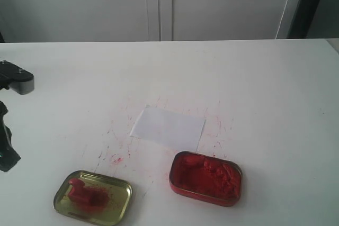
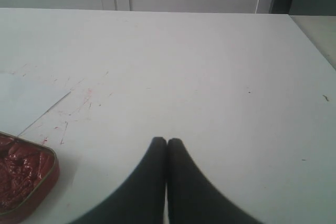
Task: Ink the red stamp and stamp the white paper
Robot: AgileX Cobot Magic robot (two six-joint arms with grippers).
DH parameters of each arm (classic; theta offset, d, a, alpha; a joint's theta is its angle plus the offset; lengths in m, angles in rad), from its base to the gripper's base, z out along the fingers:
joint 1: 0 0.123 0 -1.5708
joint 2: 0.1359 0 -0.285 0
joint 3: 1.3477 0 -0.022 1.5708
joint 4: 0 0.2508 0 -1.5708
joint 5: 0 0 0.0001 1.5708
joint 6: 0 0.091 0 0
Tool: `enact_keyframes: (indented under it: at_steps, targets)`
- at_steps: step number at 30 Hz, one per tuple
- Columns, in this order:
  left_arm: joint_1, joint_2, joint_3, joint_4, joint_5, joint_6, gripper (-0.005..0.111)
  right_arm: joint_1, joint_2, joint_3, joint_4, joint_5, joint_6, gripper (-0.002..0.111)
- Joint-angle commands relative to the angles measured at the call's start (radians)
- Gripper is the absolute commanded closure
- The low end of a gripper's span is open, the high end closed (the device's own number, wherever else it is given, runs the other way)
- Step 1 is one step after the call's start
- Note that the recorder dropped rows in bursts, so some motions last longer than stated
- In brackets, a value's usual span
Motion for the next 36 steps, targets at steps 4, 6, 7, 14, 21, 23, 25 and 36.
enact_keyframes:
  at_steps: [4, 6, 7, 14, 21, 23, 25, 36]
  targets:
    - [-0.097, 0.059, -0.043, -0.042, 0.018, 0.113, 0.107, -0.004, -0.006, 0.005, -0.003, -0.015, -0.009, 0.108]
    - [-0.111, 0.085, -0.071, -0.049, 0.03, 0.151, 0.107, -0.004, -0.006, 0.005, -0.003, -0.015, -0.009, 0.108]
    - [-0.111, 0.093, -0.078, -0.064, 0.032, 0.175, 0.107, -0.004, -0.006, 0.005, -0.003, -0.015, -0.009, 0.108]
    - [-0.111, 0.167, -0.122, -0.285, 0.083, 0.561, 0.107, -0.004, -0.006, 0.005, -0.003, -0.015, -0.009, 0.108]
    - [-0.149, 0.191, -0.122, -0.214, 0.056, 0.788, 0.107, -0.004, -0.006, 0.005, -0.003, -0.015, -0.009, 0.108]
    - [-0.202, 0.191, -0.122, -0.127, 0.016, 0.782, 0.107, -0.004, -0.006, 0.005, -0.003, -0.015, -0.009, 0.108]
    - [-0.228, 0.191, -0.122, -0.088, -0.01, 0.782, 0.107, -0.004, -0.006, 0.005, -0.003, -0.015, -0.009, 0.108]
    - [-0.285, 0.233, -0.12, -0.007, -0.055, 0.786, 0.107, -0.004, -0.006, 0.005, -0.003, -0.015, -0.009, 0.108]
